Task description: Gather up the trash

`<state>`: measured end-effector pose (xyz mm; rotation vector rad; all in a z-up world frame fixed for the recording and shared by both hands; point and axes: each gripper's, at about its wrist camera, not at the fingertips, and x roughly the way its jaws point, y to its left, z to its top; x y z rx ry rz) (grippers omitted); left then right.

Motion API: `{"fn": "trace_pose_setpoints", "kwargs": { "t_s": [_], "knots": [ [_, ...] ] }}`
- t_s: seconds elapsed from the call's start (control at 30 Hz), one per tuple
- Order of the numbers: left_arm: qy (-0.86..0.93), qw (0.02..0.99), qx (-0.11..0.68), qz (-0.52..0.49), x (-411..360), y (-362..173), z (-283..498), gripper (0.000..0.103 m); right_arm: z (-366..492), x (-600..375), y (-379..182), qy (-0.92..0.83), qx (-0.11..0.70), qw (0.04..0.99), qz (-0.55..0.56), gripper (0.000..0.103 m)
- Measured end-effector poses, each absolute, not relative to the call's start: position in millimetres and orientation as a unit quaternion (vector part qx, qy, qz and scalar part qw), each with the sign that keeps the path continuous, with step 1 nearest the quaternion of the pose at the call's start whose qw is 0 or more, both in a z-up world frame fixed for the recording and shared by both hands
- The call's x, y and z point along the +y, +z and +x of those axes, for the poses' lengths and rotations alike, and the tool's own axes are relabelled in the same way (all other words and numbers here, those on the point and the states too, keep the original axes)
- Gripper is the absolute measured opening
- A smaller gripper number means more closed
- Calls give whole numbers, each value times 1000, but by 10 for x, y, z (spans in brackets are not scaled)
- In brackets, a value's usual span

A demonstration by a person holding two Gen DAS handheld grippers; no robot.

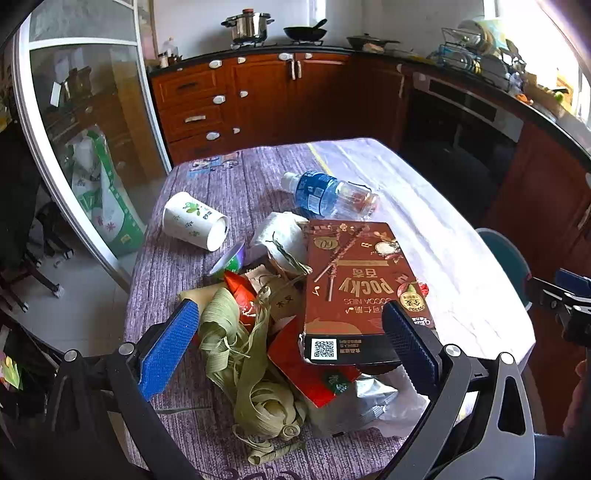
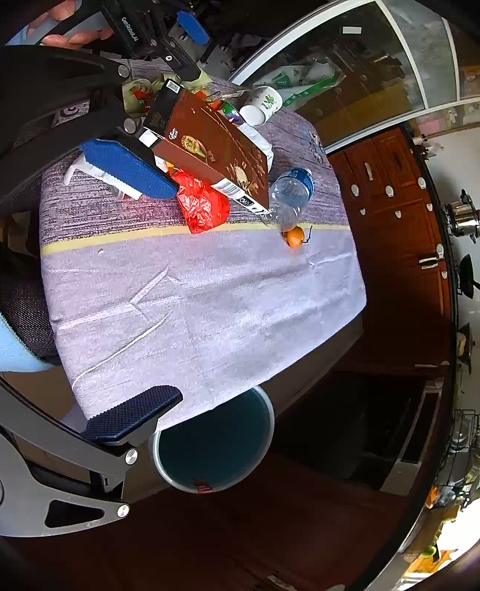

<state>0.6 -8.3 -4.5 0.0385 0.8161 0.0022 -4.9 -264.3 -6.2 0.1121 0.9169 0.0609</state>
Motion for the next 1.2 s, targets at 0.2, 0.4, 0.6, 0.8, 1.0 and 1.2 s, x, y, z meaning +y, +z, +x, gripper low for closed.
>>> {"fn": "trace_pose_setpoints", "kwargs": {
  "t_s": [0.2, 0.4, 0.6, 0.8, 1.0, 1.2],
  "knots": [
    [0, 916, 402, 14, -99, -62, 11, 99, -58, -2689, -87, 27, 446, 893, 62, 97],
    [-4, 914, 406, 14, -116, -92, 27, 99, -46, -2700, -101, 27, 447, 892, 64, 97],
    [-14, 912, 409, 15, -139, -105, 33, 99, -49, -2711, -113, 26, 449, 891, 64, 97],
    [-18, 910, 414, 17, -154, -122, 70, 99, -30, -2735, -148, 24, 454, 888, 67, 97],
    [-18, 908, 419, 19, -146, -157, 96, 99, -8, -2707, -159, 27, 458, 886, 64, 97],
    [-18, 908, 419, 19, -142, -165, 97, 99, 6, -2673, -157, 30, 458, 886, 61, 97]
  ]
}}
